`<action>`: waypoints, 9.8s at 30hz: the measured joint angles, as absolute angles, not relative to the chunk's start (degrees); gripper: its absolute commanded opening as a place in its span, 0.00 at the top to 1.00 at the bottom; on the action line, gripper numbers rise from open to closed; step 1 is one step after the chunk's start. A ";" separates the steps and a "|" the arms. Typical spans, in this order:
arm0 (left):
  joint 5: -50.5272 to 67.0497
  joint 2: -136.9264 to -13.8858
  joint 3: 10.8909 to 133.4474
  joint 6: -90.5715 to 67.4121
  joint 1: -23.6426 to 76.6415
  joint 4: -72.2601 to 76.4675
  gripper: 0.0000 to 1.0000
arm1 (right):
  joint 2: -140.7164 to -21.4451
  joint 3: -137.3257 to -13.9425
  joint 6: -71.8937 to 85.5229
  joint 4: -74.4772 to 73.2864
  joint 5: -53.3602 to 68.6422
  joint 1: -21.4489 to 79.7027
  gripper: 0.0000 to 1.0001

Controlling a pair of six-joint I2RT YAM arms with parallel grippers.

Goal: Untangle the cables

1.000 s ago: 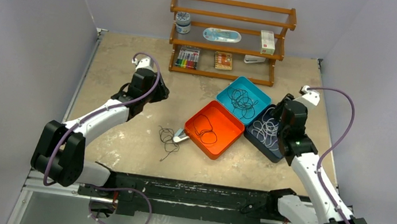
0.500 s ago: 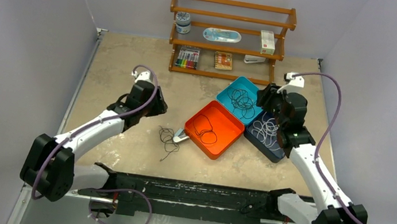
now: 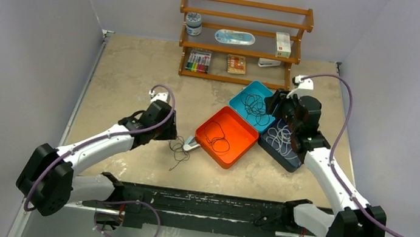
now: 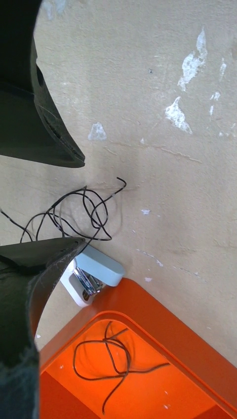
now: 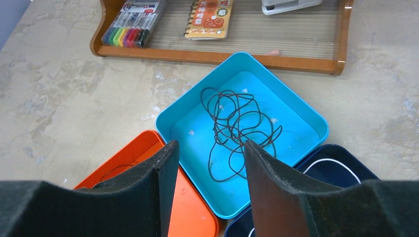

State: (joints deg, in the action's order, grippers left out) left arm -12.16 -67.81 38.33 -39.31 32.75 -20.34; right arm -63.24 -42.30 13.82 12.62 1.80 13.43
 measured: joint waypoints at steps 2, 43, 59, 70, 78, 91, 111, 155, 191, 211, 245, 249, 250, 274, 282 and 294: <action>-12.23 -67.81 38.30 -38.85 33.01 -21.19 0.46 | -63.79 -42.33 13.82 12.82 2.66 13.43 0.46; -17.67 -82.24 40.86 -31.64 34.92 -14.17 0.92 | -66.50 -42.98 13.80 13.98 7.53 13.43 0.45; -24.12 -77.23 46.96 -31.83 34.92 -18.04 1.00 | -63.07 -43.07 13.19 14.81 6.81 13.43 0.45; -24.97 -73.32 49.91 -32.01 34.89 -21.96 0.63 | -62.76 -43.07 12.95 17.06 7.51 13.43 0.44; -18.06 -72.38 47.81 -36.82 35.07 -26.89 0.48 | -63.86 -43.07 12.82 17.45 8.12 13.43 0.44; -12.75 -72.16 41.47 -38.54 36.84 -25.47 0.38 | -65.73 -43.05 12.82 18.33 10.07 13.43 0.44; -19.18 -78.43 40.40 -39.24 36.84 -21.61 1.00 | -65.76 -43.05 12.78 18.35 10.00 13.43 0.44; -21.39 -85.06 55.79 -31.86 22.87 -18.13 1.00 | -92.23 -49.30 2.94 12.75 20.32 32.42 0.45; -20.97 -81.78 55.37 -31.92 22.50 -18.09 1.00 | -105.43 -47.70 4.05 33.76 11.33 35.35 1.00; -22.98 -81.91 49.45 -40.58 21.23 -14.41 0.31 | -72.64 -45.43 4.62 16.45 0.30 35.35 1.00; -23.33 -95.37 49.39 -42.17 21.12 -3.70 0.33 | -94.45 -65.65 7.31 4.47 -22.83 18.26 1.00; -23.09 -95.37 49.39 -41.82 21.12 -3.57 0.33 | -99.53 -67.35 7.94 2.72 -21.02 18.24 1.00; -23.03 -95.37 49.39 -41.76 21.12 -3.51 0.33 | -100.79 -67.77 8.12 2.17 -20.21 18.24 1.00; -22.76 -95.37 49.39 -40.91 21.12 -3.49 0.30 | -86.46 -66.17 10.94 -2.87 -12.73 18.24 0.51; -22.41 -96.31 49.41 -40.97 21.12 -3.46 0.77 | -77.73 -61.73 10.79 1.61 -12.19 18.24 0.51; -22.50 -92.49 49.39 -40.93 21.12 -5.34 1.00 | -75.29 -56.18 9.10 6.85 -0.49 18.20 0.44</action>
State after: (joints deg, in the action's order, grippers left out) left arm -22.50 -92.49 49.39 -40.93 21.12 -5.34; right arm -75.29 -56.18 9.10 6.85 -0.49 18.20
